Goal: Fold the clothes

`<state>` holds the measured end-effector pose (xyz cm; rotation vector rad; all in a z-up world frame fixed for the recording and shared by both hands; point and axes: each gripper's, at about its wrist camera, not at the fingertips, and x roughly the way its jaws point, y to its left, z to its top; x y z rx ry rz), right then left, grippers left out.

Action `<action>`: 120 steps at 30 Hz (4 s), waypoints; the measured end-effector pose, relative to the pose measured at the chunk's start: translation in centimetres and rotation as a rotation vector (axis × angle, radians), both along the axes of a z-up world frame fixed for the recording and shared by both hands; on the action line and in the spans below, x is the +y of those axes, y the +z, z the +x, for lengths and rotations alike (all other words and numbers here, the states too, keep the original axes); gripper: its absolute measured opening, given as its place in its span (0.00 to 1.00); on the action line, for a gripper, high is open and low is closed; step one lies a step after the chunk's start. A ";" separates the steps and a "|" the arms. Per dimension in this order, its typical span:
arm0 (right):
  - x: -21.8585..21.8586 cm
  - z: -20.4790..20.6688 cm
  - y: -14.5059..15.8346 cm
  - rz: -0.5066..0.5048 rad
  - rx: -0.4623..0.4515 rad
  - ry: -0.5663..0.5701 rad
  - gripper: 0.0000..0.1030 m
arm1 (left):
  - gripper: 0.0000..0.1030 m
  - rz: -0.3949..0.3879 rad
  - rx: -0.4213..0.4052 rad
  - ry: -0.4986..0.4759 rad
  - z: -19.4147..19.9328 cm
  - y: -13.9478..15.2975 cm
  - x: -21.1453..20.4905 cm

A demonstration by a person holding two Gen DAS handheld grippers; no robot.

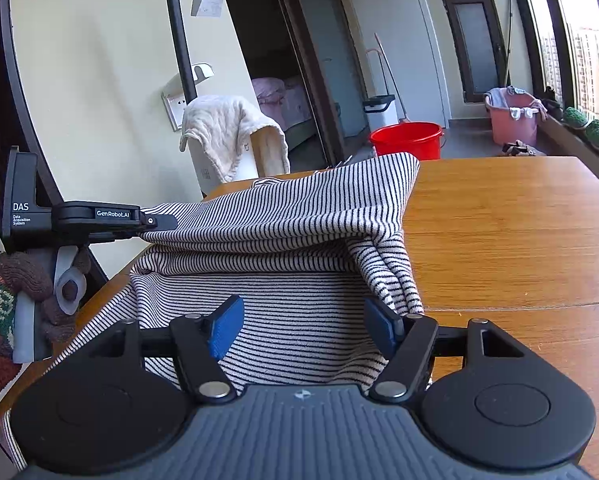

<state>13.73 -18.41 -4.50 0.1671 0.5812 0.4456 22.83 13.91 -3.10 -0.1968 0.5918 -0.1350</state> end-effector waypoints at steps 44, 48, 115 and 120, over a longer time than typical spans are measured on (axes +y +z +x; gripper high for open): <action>-1.5 4.7 1.0 -0.254 -0.103 -0.087 0.41 | 0.74 -0.008 0.058 -0.082 2.0 0.0 -5.3; -2.3 1.6 1.8 -0.048 -0.050 0.044 0.61 | 0.44 0.089 0.031 -0.090 2.2 -0.8 -6.6; -0.6 2.6 -0.7 -0.081 0.096 0.059 1.00 | 0.84 0.000 -0.032 -0.136 2.7 0.0 -6.0; -0.7 2.5 -0.7 -0.076 0.096 0.058 1.00 | 0.29 0.094 -0.020 -0.105 3.6 -1.1 -7.3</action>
